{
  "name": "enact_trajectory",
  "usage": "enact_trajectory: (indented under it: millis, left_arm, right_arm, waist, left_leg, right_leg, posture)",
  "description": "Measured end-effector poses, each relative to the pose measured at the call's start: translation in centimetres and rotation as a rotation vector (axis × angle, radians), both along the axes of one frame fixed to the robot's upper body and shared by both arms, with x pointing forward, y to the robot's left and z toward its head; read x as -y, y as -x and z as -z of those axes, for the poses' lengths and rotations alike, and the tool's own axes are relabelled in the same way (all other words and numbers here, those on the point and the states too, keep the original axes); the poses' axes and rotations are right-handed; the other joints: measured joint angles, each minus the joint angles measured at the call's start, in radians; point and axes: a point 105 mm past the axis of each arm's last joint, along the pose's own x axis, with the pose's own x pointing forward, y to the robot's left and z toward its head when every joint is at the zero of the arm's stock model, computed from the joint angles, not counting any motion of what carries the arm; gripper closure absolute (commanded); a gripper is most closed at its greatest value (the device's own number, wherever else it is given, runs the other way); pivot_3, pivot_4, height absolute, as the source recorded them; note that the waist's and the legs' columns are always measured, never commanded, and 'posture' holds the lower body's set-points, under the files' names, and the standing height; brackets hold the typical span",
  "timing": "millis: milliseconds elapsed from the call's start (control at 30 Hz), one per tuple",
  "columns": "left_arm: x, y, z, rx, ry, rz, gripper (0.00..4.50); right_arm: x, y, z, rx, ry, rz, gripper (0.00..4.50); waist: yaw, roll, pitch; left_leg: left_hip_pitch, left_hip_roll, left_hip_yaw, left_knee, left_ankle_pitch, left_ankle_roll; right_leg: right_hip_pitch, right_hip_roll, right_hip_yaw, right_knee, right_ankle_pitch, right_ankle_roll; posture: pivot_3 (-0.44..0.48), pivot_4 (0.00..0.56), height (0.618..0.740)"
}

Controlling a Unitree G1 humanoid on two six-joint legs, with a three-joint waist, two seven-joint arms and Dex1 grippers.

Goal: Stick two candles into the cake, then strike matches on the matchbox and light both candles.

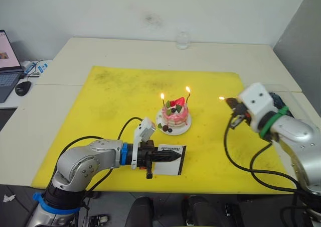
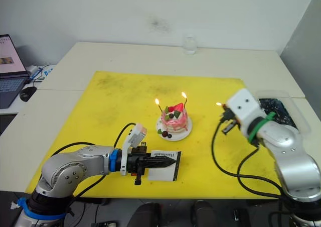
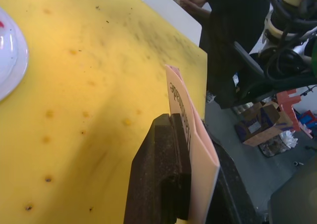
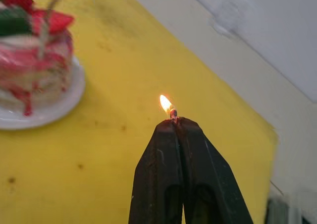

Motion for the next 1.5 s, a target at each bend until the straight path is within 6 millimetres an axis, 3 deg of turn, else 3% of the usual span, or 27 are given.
enact_trajectory:
  millis: [233, 467, 567, 700, 933, 1233, 1500]
  left_arm:
    - [0.4, -0.1, 0.3, -0.007, 0.003, -0.006, 4.5]
    - [0.7, -0.2, 0.4, -0.007, 0.009, -0.011, 4.5]
    - [0.7, -0.3, 0.5, -0.007, 0.005, -0.024, 4.5]
    - [0.6, -0.4, 0.8, -0.013, -0.002, -0.042, 4.5]
    - [0.2, -0.5, 1.1, -0.021, -0.018, -0.074, 4.5]
    - [-0.7, -1.1, 0.0, -0.11, -0.03, -0.142, 4.5]
    - [-0.9, -1.3, 1.1, -0.236, -0.107, -0.209, 4.5]
  right_arm:
    - [9.8, 0.0, 0.8, 0.005, 0.021, 0.343, 4.47]
    - [14.1, -1.7, 2.7, -0.01, 0.004, 0.464, 4.47]
    - [15.2, -2.5, 3.7, -0.021, 0.003, 0.51, 3.89]
    - [16.1, -3.2, 4.2, -0.007, -0.029, 0.553, 2.45]
    - [16.2, -2.8, 3.0, 0.051, -0.059, 0.549, 0.03]
    - [10.3, -1.0, -1.6, 0.16, -0.047, 0.268, 0.03]
    - [0.9, 4.3, 0.7, -0.211, -0.172, -0.257, 0.03]
  waist:
    - [-0.003, 0.0, 0.0]
    - [-0.007, 0.0, 0.0]
    - [-0.006, 0.001, 0.0]
    - [-0.006, 0.001, 0.0]
    - [-0.005, 0.001, 0.0]
    - [-0.005, 0.002, 0.0]
    - [-0.005, 0.001, 0.0]
  left_leg:
    - [0.001, -0.001, 0.002, 0.0, 0.0, 0.0]
    - [0.002, -0.002, 0.002, 0.0, 0.0, 0.0]
    - [0.002, -0.001, 0.002, 0.0, 0.0, 0.0]
    - [0.002, -0.001, 0.002, 0.0, 0.0, 0.0]
    - [0.001, -0.001, 0.002, 0.0, 0.0, 0.0]
    - [0.002, 0.0, 0.001, 0.0, 0.0, 0.0]
    - [0.002, 0.0, 0.001, 0.0, 0.0, 0.0]
  right_leg:
    - [0.0, 0.001, 0.002, 0.0, 0.0, 0.0]
    - [0.0, 0.004, 0.002, 0.001, 0.0, 0.0]
    - [0.0, 0.004, 0.002, 0.001, 0.0, 0.0]
    - [0.0, 0.004, 0.003, 0.001, 0.0, 0.0]
    - [0.001, 0.004, 0.002, 0.001, 0.0, 0.0]
    - [0.001, 0.004, 0.002, 0.001, 0.0, 0.001]
    - [0.002, 0.003, 0.002, 0.001, 0.0, 0.002]
  posture:
    - [0.0, 0.15, 0.74]
    - [0.0, 0.15, 0.74]
    - [0.0, 0.15, 0.74]
    - [0.0, 0.15, 0.74]
    - [0.0, 0.15, 0.74]
    - [0.0, 0.15, 0.74]
    - [0.0, 0.15, 0.74]
